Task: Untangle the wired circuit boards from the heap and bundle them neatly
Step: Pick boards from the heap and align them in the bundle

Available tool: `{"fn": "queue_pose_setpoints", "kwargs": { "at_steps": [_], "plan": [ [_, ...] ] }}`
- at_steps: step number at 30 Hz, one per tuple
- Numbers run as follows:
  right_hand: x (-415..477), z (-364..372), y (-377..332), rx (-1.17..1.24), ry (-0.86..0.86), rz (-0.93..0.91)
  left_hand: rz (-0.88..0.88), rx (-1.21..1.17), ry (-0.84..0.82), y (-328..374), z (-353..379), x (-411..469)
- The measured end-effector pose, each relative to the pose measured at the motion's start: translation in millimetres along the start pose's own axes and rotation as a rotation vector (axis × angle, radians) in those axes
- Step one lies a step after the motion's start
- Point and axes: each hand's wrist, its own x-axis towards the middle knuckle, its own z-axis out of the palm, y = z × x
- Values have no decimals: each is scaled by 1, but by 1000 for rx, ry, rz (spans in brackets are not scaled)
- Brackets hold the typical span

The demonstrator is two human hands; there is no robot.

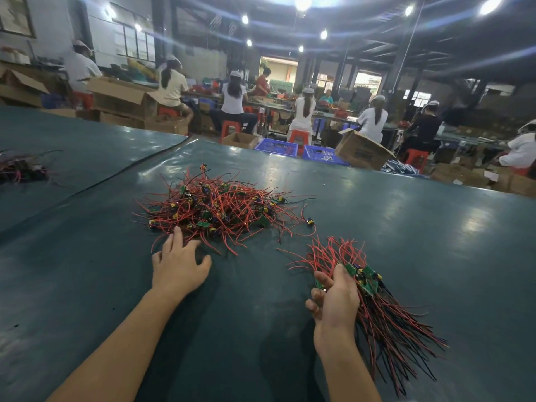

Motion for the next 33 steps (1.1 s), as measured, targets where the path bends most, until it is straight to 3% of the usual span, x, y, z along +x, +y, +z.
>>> {"fn": "queue_pose_setpoints", "kwargs": {
  "at_steps": [3,9,21,27,33],
  "plan": [
    [1,0,1,-11,-3,3,-30,7,15,0,-1,3],
    [0,2,2,-30,-28,17,28,-238,275,12,-9,-9],
    [-5,4,3,-92,-101,18,101,-462,154,30,-17,-29],
    [-6,6,5,-131,-136,25,329,-503,32,52,-19,-52],
    [-23,11,11,-428,-424,72,763,-443,-141,69,-18,-72]
  ]
}}
